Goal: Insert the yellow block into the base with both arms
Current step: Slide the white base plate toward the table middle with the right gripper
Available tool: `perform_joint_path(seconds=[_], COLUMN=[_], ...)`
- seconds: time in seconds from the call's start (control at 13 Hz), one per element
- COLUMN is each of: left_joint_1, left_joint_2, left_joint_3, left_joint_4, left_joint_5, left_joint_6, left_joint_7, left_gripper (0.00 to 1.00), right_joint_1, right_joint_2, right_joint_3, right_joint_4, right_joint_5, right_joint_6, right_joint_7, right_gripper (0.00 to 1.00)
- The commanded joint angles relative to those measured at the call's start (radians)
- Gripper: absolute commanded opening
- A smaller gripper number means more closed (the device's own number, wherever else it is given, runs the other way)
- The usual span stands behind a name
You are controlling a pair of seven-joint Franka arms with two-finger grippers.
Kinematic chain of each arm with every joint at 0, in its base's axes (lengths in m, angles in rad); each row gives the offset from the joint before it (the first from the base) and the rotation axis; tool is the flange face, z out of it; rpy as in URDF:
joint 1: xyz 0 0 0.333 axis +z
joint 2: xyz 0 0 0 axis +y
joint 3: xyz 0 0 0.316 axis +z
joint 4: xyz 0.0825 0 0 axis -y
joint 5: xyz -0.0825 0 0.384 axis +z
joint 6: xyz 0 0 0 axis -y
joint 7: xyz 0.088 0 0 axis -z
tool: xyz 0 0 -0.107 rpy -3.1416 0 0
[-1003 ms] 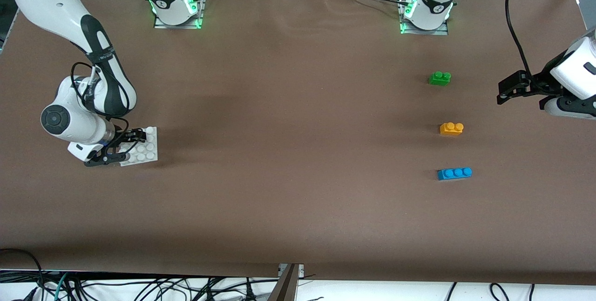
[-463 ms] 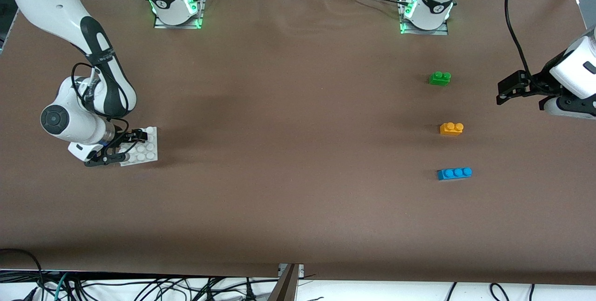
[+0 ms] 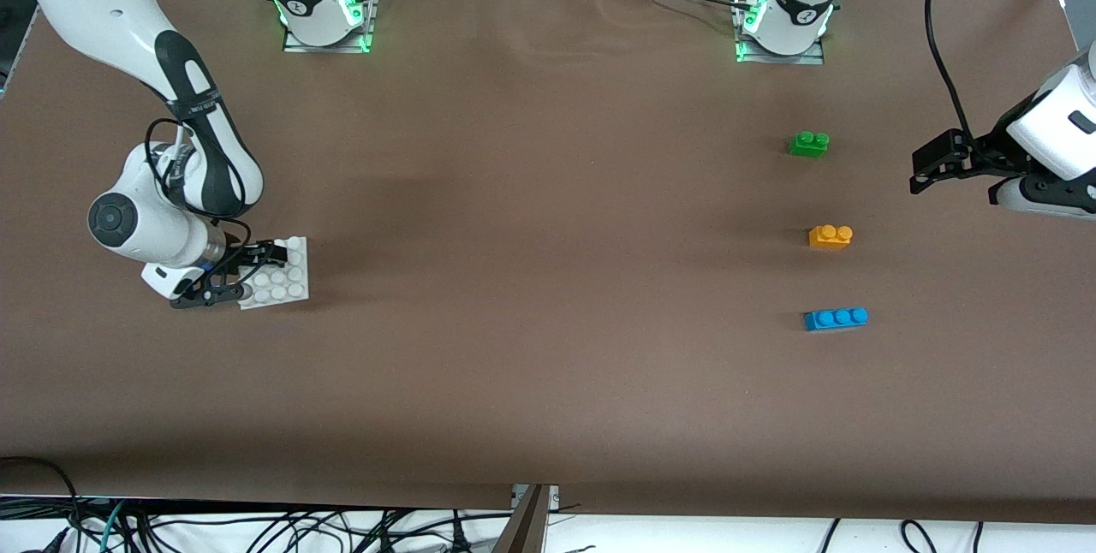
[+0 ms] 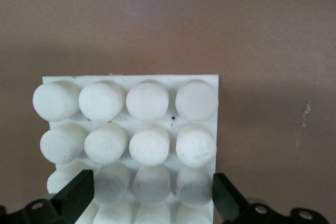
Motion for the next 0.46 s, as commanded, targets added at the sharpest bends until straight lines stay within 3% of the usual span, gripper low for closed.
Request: perform_joint_path(seconds=[0.0,0.23,0.39], left_joint_1=[-0.043,-0.151,-0.166], left_joint_2=[-0.018,-0.021,-0.024], left_joint_3=[0.034,0.142,0.159], left_joint_4=[-0.004,-0.006,-0.006], left_joint_5=[-0.013,-0.013,-0.015], left_joint_6=[0.007,0.007,0.007], left_joint_7=[0.01,0.01,0.01], left_gripper=[1.0,1.0,1.0], right_joint_1=[0.036,0.064,0.09], right_joint_2=[0.061,0.087,0.096], right_joint_3=[0.021,0.021,0.021], right_joint_4=[0.004,0.004,0.007], right_joint_5=[0.068,0.086,0.086], right_joint_6=[0.049,0.084,0.093], right_joint_7=[0.0,0.0,0.038], right_gripper=[1.0,1.0,1.0])
